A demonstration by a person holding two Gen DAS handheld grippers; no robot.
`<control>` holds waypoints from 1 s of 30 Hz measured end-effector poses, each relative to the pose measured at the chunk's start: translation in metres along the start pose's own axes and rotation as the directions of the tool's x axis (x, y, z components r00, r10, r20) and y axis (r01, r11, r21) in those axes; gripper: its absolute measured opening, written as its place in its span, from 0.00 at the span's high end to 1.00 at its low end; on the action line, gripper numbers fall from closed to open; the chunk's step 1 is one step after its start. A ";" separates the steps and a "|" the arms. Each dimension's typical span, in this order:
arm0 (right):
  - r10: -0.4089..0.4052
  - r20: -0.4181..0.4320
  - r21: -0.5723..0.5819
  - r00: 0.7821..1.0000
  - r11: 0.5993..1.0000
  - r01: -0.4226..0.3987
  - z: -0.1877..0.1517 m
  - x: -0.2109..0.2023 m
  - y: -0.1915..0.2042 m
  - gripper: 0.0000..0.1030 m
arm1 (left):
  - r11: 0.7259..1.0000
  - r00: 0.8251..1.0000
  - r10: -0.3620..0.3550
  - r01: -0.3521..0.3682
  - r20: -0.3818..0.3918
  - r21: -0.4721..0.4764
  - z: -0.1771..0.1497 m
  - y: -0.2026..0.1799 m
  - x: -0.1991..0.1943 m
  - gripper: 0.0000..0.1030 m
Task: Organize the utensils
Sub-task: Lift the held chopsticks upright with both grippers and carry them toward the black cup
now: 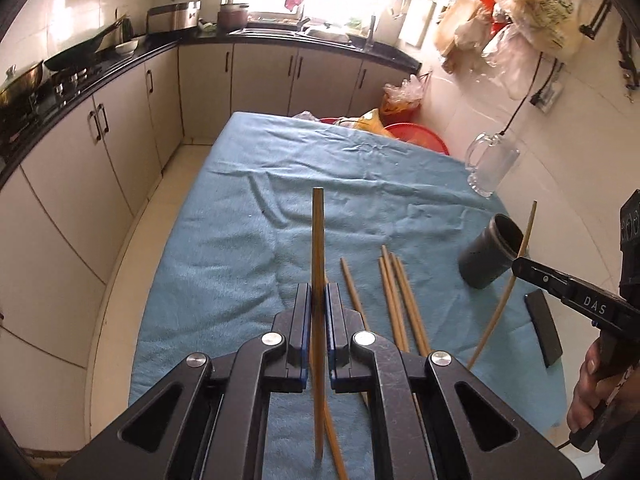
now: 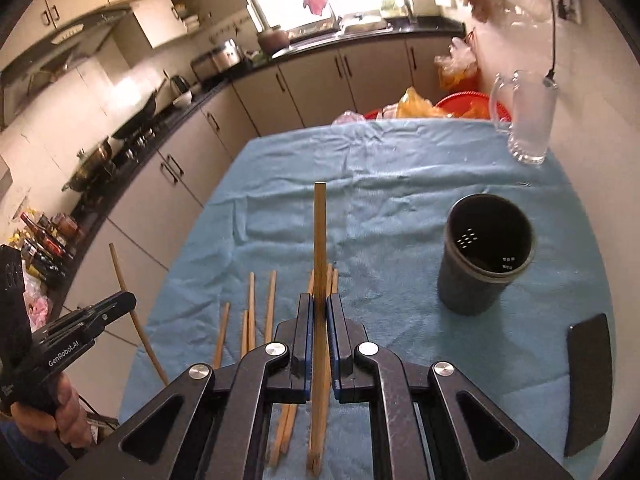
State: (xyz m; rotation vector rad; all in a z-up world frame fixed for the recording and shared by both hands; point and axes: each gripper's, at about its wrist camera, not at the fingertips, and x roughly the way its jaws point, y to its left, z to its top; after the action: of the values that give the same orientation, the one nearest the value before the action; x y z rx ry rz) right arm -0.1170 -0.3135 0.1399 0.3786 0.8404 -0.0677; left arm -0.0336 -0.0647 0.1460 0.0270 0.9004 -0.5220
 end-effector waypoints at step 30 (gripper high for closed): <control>-0.019 0.258 0.104 0.966 0.995 -0.008 0.029 -0.110 -0.035 0.93 | 0.985 0.987 -0.081 0.058 0.137 0.164 0.073 -0.066 -0.046 0.94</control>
State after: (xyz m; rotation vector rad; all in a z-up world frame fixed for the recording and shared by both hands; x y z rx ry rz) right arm -0.1775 -0.3658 0.2281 0.4544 0.5808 -0.1635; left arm -0.0323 -0.1200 0.2391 0.1029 0.7196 -0.6525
